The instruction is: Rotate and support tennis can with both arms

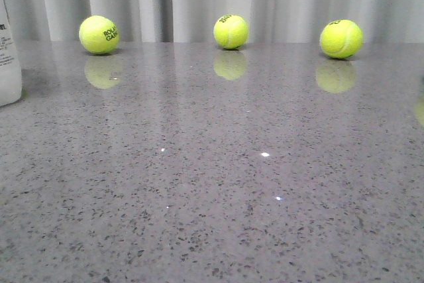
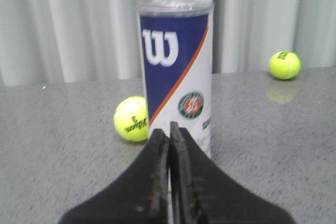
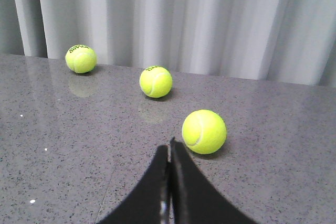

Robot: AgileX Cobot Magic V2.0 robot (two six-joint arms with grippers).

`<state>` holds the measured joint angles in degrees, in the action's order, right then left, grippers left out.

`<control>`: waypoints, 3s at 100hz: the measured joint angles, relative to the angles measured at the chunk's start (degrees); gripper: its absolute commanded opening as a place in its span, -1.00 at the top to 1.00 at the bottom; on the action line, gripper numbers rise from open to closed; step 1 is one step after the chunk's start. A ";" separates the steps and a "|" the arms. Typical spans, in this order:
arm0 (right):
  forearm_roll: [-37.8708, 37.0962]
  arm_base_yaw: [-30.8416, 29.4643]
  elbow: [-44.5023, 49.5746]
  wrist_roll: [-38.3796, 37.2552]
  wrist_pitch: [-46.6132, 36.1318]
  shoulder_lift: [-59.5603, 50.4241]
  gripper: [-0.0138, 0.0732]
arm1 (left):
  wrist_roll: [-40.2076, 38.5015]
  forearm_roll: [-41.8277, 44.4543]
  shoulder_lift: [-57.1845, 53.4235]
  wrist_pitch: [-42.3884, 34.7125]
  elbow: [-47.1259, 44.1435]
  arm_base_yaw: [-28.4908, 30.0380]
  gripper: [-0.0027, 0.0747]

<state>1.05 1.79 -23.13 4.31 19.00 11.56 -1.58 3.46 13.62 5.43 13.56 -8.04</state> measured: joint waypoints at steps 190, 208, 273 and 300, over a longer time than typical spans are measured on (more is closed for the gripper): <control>0.10 0.00 0.00 0.00 0.00 0.00 0.84 | 0.00 1.71 -13.84 -2.99 -13.43 2.23 0.99; 0.10 0.00 1.30 0.00 -2.30 -0.04 0.84 | 0.00 1.71 -13.84 -2.99 -13.43 2.23 0.99; 0.10 0.00 22.38 -4.91 -15.72 -12.11 0.84 | 0.00 1.71 -13.84 -3.09 -13.43 2.23 0.99; 0.10 0.00 24.73 -5.26 -19.76 -12.14 0.84 | 0.00 1.71 -13.84 -3.09 -13.43 2.23 0.99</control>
<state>1.15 1.79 1.60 -0.95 -0.75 -0.59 -1.58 5.17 -0.23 2.34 0.14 -5.81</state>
